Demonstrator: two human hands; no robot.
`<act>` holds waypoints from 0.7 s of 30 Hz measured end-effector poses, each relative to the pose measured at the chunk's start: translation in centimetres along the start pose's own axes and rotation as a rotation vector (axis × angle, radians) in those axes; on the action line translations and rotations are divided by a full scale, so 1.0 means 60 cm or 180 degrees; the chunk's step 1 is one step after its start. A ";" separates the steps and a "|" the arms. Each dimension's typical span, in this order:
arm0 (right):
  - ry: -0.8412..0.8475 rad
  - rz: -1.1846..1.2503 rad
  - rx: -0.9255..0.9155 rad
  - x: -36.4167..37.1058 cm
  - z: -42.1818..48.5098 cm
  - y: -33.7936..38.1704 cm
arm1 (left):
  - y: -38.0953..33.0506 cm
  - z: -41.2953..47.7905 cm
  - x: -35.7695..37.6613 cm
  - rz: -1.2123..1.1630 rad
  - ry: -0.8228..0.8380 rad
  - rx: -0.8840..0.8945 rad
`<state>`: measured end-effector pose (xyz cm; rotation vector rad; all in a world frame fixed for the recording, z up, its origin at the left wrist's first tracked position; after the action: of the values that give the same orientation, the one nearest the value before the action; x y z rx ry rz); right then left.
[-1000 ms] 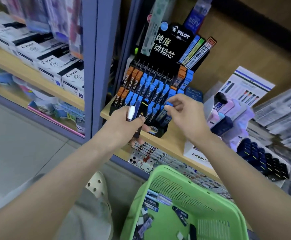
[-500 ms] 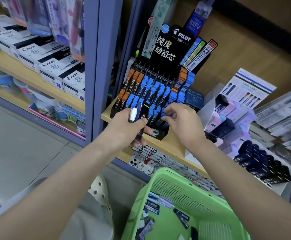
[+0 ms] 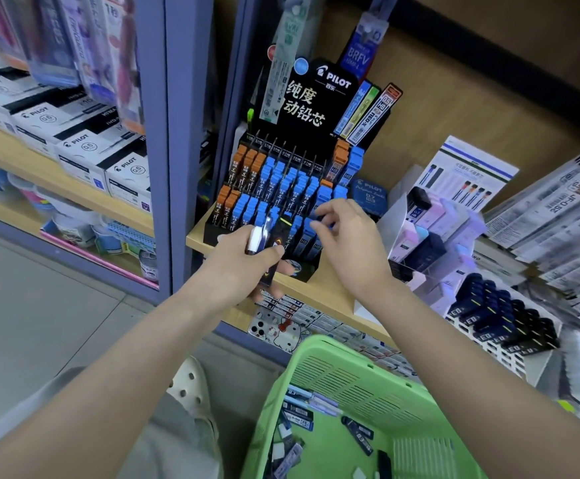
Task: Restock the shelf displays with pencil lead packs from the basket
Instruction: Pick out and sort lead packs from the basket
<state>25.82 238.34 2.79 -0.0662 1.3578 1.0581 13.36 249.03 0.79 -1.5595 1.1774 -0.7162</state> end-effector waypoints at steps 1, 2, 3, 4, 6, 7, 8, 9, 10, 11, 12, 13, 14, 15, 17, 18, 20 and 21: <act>-0.0100 0.0340 0.0127 -0.006 -0.007 0.005 | -0.001 0.000 0.002 0.0015 0.0024 0.0009; -0.0108 0.0712 0.0300 -0.011 -0.016 0.011 | -0.002 -0.001 0.004 0.0030 0.0062 0.0026; -0.0004 0.1088 0.0510 -0.013 -0.026 0.015 | -0.003 -0.002 0.008 0.0062 0.0125 0.0055; 0.0173 0.1438 0.0718 -0.015 -0.038 0.020 | -0.004 -0.003 0.013 0.0130 0.0216 0.0093; 0.0487 0.1908 0.0990 -0.023 -0.062 0.026 | -0.005 -0.007 0.029 0.0315 0.0462 0.0162; 0.0548 0.2058 0.1058 -0.029 -0.072 0.027 | -0.006 -0.009 0.038 0.0400 0.0598 0.0188; 0.0551 0.2163 0.1111 -0.037 -0.081 0.026 | -0.006 -0.012 0.048 0.0485 0.0727 0.0217; 0.0538 0.2232 0.1172 -0.045 -0.089 0.023 | -0.007 -0.015 0.058 0.0564 0.0842 0.0253; 0.0532 0.2301 0.1252 -0.052 -0.097 0.019 | -0.008 -0.018 0.067 0.0637 0.0944 0.0295; 0.0541 0.2384 0.1349 -0.059 -0.107 0.013 | -0.009 -0.022 0.077 0.0705 0.1040 0.0335; 0.0566 0.2480 0.1441 -0.068 -0.117 0.008 | -0.011 -0.026 0.087 0.0779 0.1151 0.0359; 0.0613 0.2556 0.1502 -0.076 -0.128 0.003 | -0.011 -0.030 0.097 0.0850 0.1288 0.0361; 0.0685 0.2575 0.1523 -0.085 -0.138 -0.003 | -0.011 -0.035 0.107 0.0914 0.1444 0.0341; 0.0781 0.2520 0.1518 -0.094 -0.149 -0.009 | -0.009 -0.039 0.119 0.0980 0.1600 0.0306; 0.0937 0.2291 0.1525 -0.113 -0.170 -0.021 | -0.006 -0.049 0.142 0.1118 0.1836 0.0245; 0.0947 0.2193 0.1554 -0.124 -0.180 -0.028 | -0.006 -0.053 0.154 0.1156 0.1910 0.0236; 0.0844 0.2177 0.1625 -0.146 -0.198 -0.044 | -0.006 -0.056 0.178 0.1139 0.1949 0.0226; 0.0753 0.2231 0.1654 -0.157 -0.207 -0.053 | -0.006 -0.056 0.190 0.1104 0.1916 0.0202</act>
<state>19.91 223.75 5.23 0.7359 1.8993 1.2496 14.51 237.19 0.91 -1.0651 1.7906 -1.0083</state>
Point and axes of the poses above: each hand's wrist, its own z-axis towards the middle knuckle, its own x-axis out of the palm, y = z × x, the point moved 4 cm from there along z, towards the middle knuckle, and after that the axes turned 9 degrees about z, right-handed, at the moved point
